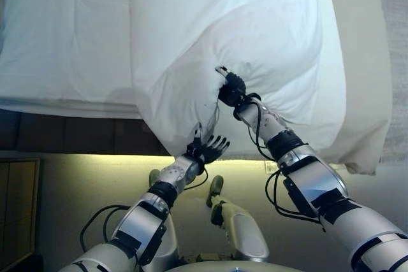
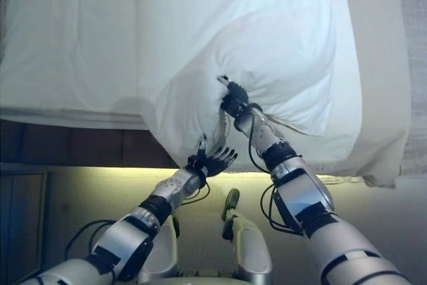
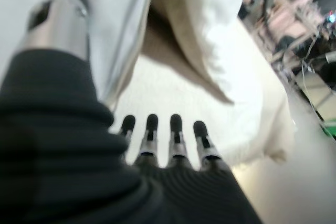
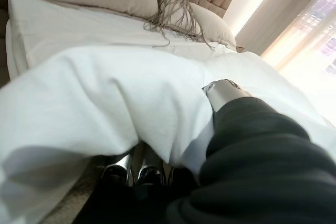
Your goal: Make the bed neatly
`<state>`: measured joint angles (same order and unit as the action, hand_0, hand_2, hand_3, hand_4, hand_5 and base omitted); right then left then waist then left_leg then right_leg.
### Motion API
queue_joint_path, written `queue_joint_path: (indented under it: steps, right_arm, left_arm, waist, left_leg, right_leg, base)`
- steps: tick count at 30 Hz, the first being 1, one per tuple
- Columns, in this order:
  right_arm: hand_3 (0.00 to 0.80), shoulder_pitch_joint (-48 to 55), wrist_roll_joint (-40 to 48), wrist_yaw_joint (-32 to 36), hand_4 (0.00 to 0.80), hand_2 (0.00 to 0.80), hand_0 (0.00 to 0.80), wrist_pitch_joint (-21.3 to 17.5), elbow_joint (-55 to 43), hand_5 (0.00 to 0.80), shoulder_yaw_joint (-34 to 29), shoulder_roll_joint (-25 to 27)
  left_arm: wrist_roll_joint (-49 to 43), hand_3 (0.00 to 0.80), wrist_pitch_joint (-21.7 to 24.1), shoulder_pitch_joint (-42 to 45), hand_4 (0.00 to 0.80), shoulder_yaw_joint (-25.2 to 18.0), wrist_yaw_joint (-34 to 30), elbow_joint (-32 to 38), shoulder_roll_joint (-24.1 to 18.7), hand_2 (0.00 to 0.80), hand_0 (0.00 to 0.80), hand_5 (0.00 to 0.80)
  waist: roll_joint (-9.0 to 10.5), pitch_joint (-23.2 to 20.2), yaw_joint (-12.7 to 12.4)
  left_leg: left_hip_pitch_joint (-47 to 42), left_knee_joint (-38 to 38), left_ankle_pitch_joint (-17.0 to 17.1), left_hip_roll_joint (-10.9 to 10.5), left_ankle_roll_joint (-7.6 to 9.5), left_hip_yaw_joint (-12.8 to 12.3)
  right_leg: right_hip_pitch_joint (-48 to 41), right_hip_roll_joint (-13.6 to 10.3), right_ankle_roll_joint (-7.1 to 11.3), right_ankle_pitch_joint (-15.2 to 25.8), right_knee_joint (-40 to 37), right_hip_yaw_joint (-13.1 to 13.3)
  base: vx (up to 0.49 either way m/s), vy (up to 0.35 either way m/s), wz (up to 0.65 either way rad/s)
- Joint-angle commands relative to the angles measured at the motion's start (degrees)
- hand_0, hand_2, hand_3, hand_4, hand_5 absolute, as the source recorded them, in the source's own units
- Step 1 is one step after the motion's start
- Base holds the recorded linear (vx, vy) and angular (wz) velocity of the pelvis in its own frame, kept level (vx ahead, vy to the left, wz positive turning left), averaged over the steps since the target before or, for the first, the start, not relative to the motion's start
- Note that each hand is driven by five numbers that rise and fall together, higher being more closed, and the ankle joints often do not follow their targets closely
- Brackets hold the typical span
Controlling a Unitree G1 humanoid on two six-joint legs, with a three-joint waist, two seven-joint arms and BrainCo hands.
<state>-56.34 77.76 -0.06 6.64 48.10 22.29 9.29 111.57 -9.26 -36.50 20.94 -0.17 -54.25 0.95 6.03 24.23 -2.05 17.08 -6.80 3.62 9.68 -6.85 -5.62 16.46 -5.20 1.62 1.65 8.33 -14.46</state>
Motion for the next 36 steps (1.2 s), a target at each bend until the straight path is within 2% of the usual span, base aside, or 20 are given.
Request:
queue_joint_path:
  steps: [1,8,15,21,29,30,31,36]
  right_arm:
    - [0.8,-4.4,1.9,1.2,0.8,0.8,0.8,-0.3,-11.1,0.8,1.5,-5.3]
    - [0.8,-1.5,1.3,1.5,0.8,0.8,0.8,0.6,-19.2,0.8,3.2,-5.8]
    - [0.8,2.3,1.5,0.6,0.8,0.8,0.8,0.0,-26.4,0.8,3.7,-5.6]
    - [0.8,5.0,0.4,0.5,0.8,0.8,0.8,-1.9,-29.2,0.8,2.6,-5.5]
    - [0.8,7.6,-0.7,-0.8,0.8,0.8,0.8,-3.1,-27.3,0.8,0.9,-3.4]
    - [0.675,7.7,-1.1,-1.2,0.675,0.675,0.675,-2.8,-26.7,0.675,0.6,-2.9]
    - [0.0,7.6,-1.4,-1.9,0.0,0.0,0.0,-2.3,-26.0,0.0,0.2,-2.4]
    - [0.0,7.7,-1.2,-1.0,0.0,0.0,0.0,0.0,-22.2,0.0,-1.2,0.3]
  left_arm:
    - [1.4,0.0,2.0,-5.1,0.0,-0.4,-6.8,3.6,6.8,0.0,0.0,0.0]
    - [1.4,0.0,7.4,-10.2,0.0,-4.6,-13.6,7.2,5.7,0.0,0.0,0.0]
    - [1.4,0.0,13.9,-12.8,0.0,-7.2,-17.0,11.5,4.8,0.0,0.0,0.0]
    - [1.4,0.0,22.6,-12.9,0.0,-9.6,-16.0,15.1,4.4,0.0,0.0,0.0]
    - [1.4,0.0,30.2,-10.4,0.0,-12.9,-14.3,16.4,2.5,0.0,0.0,0.0]
    - [1.4,0.0,30.6,-10.3,0.0,-13.3,-14.2,16.5,2.2,0.0,0.0,0.0]
    - [1.4,0.0,30.7,-10.2,0.0,-13.7,-14.0,16.7,1.8,0.0,0.0,0.0]
    - [1.4,0.0,30.9,-8.9,0.0,-14.9,-13.4,17.5,0.3,0.0,0.0,0.0]
  waist:
    - [1.11,-0.3,0.7]
    - [2.23,0.7,2.4]
    - [3.26,0.7,2.9]
    - [4.13,0.7,2.5]
    - [4.54,0.7,1.2]
    - [4.47,0.7,1.1]
    - [4.38,0.7,0.9]
    - [3.74,0.8,-0.3]
  left_leg:
    - [1.8,-1.1,-0.4,1.2,-0.02,-0.3]
    - [4.7,-3.2,-0.6,1.8,-0.42,-1.0]
    - [6.8,-3.9,-0.6,1.9,-0.7,-1.1]
    - [7.4,-3.7,-0.9,1.7,-0.65,-0.7]
    - [6.6,-2.8,-1.4,1.4,-0.41,0.3]
    - [6.4,-2.6,-1.4,1.3,-0.38,0.3]
    - [6.3,-2.5,-1.4,1.2,-0.39,0.5]
    - [5.6,-1.8,-0.2,0.3,0.11,0.7]
  right_leg:
    - [2.3,-2.6,3.18,0.2,1.8,2.6]
    - [5.6,-2.2,2.85,-0.2,3.6,3.5]
    - [7.6,-2.2,2.85,-0.4,4.2,3.2]
    - [8.0,-2.3,3.11,-0.4,4.2,2.3]
    - [6.6,-2.7,3.67,-0.6,3.5,0.7]
    - [6.4,-2.7,3.73,-0.6,3.4,0.5]
    - [6.1,-2.8,3.8,-0.6,3.3,0.2]
    - [5.0,-3.6,3.55,0.2,2.9,-1.7]
  base:
    - [0.071,0.018,-0.09]
    - [-0.026,0.02,-0.09]
    - [-0.01,0.013,-0.05]
    - [-0.008,-0.009,0.03]
    - [-0.016,-0.024,0.08]
    - [-0.009,-0.014,0.14]
    - [-0.011,-0.012,0.16]
    - [-0.056,-0.003,0.15]
